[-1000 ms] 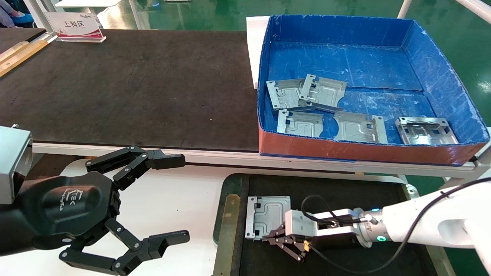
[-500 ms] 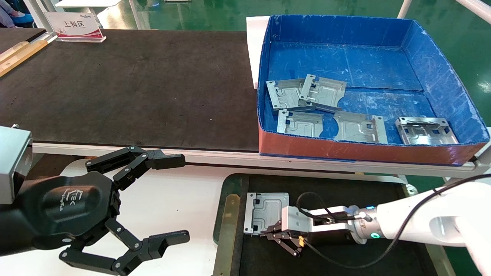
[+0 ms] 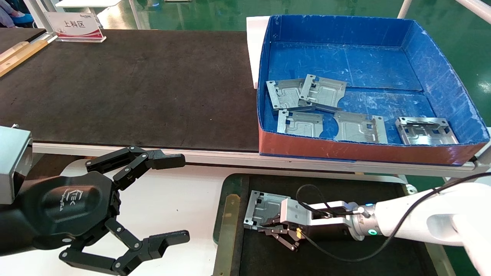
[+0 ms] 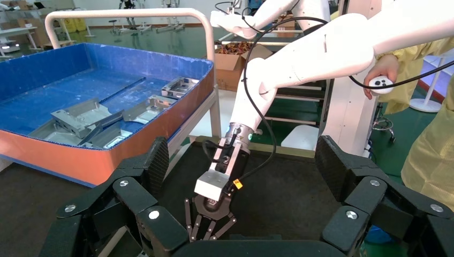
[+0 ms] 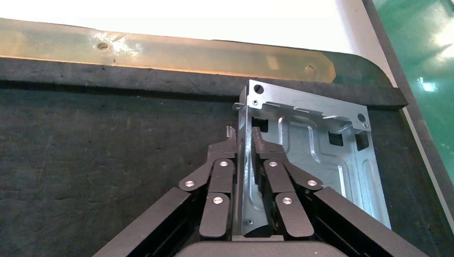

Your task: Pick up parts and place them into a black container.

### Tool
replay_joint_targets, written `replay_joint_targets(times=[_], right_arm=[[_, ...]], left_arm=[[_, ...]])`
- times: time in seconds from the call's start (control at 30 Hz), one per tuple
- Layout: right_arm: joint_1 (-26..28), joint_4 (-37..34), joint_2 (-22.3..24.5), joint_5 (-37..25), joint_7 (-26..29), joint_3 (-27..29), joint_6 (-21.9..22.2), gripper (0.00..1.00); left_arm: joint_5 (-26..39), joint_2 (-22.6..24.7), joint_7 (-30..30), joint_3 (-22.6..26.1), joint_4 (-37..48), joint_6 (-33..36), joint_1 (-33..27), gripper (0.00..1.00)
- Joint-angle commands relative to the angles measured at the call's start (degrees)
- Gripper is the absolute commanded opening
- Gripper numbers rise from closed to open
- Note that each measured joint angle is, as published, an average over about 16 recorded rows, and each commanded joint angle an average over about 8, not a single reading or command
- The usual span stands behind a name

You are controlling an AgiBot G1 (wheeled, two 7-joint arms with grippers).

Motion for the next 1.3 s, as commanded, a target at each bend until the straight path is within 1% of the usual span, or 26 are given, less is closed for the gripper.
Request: replay_joint_targets(times=[0.03,0.2,0.5,0.63,0.7,0.77,0.87,1.03,1.1,1.2,1.3], right_arm=[[0.02,-0.34,-0.01,0.01,-0.39,0.01,0.09,1.00],[1.07,-0.11,1.71,0.29,-1.41,0.16,-3.48,1.00],[3.44,1.75,6.25,1.75,-2.91,0.98,-12.25,1.00],[3.54,5.51,8.60,3.57,-5.73,1.47,-15.23,1.00],[3.12,8.68,9.90,5.28,-6.95,1.55,-15.93,1.00],[2.45,12.58,11.45,7.62,-7.03,1.33,-16.28,1.00],[1.52,20.10,14.47,12.35,-4.54,0.29,-16.42,1.00],[0.72,34.12,20.78,21.58,2.73,-1.97,-15.94,1.00],[0.87,38.41,23.07,24.89,5.56,-2.39,-15.50,1.00],[1.39,41.63,25.47,29.16,10.16,-2.36,-14.81,1.00],[1.84,42.54,26.81,32.26,14.37,-2.06,-14.39,1.00]], left_arm=[[0.00,0.00,0.00,0.00,0.00,0.00,0.00,1.00],[0.00,0.00,0.00,0.00,0.00,0.00,0.00,1.00],[0.00,0.00,0.00,0.00,0.00,0.00,0.00,1.00],[0.00,0.00,0.00,0.00,0.00,0.00,0.00,1.00],[0.00,0.00,0.00,0.00,0.00,0.00,0.00,1.00],[0.00,0.00,0.00,0.00,0.00,0.00,0.00,1.00],[0.00,0.00,0.00,0.00,0.00,0.00,0.00,1.00],[0.00,0.00,0.00,0.00,0.00,0.00,0.00,1.00],[0.00,0.00,0.00,0.00,0.00,0.00,0.00,1.00],[0.00,0.00,0.00,0.00,0.00,0.00,0.00,1.00],[0.00,0.00,0.00,0.00,0.00,-0.01,0.00,1.00]])
